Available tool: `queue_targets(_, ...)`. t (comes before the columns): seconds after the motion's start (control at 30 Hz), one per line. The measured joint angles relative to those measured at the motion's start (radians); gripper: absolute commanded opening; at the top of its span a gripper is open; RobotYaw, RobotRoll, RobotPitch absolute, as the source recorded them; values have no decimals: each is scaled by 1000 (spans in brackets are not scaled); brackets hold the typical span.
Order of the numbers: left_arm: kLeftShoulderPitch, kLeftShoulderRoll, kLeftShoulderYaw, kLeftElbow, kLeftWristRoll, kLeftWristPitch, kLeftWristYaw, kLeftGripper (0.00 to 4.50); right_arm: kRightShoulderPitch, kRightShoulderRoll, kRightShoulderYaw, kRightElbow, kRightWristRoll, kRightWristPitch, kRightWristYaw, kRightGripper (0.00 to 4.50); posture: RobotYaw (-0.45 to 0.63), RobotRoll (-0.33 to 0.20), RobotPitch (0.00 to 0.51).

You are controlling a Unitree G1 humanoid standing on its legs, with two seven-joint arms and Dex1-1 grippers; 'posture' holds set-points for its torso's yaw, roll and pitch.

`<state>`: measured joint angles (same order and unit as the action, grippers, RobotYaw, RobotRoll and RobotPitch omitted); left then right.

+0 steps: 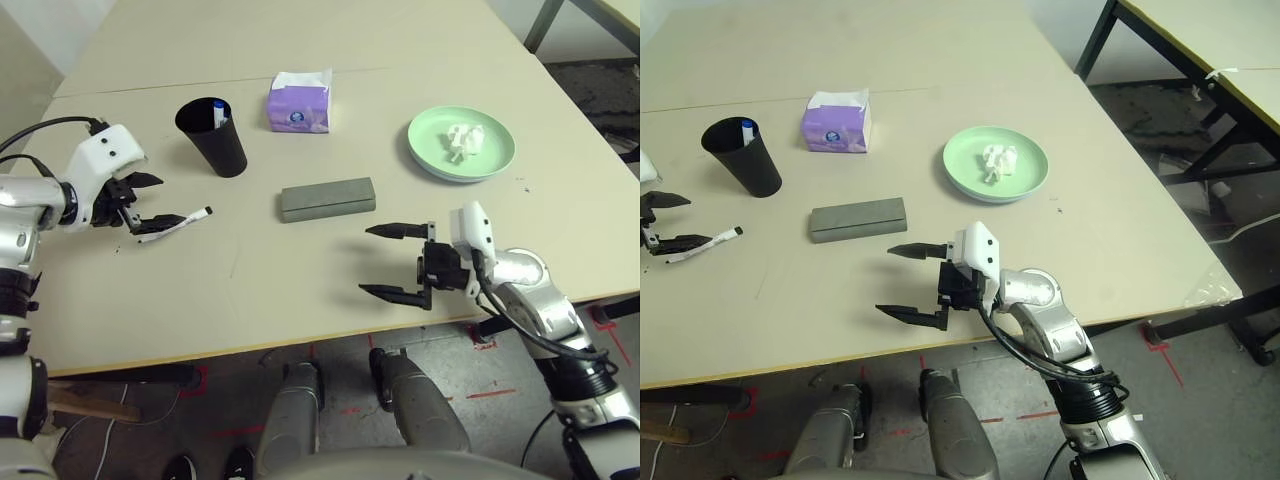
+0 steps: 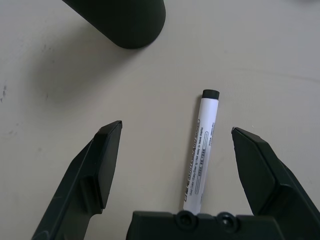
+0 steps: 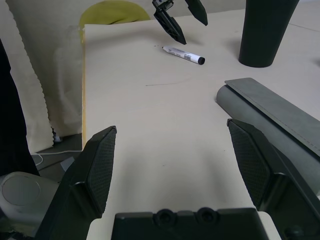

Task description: Organize and tidy the items on the table.

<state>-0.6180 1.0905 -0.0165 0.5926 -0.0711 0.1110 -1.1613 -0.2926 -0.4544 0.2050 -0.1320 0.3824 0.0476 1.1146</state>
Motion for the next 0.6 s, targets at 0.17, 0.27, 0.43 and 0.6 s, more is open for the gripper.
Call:
queue_targets(0.17, 62, 0, 1, -17, 0, 18, 3, 4455, 0, -1, 0, -7, 0, 3, -2, 4500, -145, 0, 210)
queue_targets(0.27, 94, 1, 1, -49, 0, 34, -7, 4455, -2, -1, -1, -8, 1, 4, -2, 4500, -144, 0, 211)
queue_targets(0.43, 106, 2, 1, -65, 1, 42, -8, 4455, -7, -2, -1, -8, 1, 12, -2, 4500, -145, 0, 209)
queue_targets(0.6, 97, 2, 1, -64, 23, 41, 8, 4455, -8, -4, -1, -13, 1, 19, -2, 4500, -149, 0, 209)
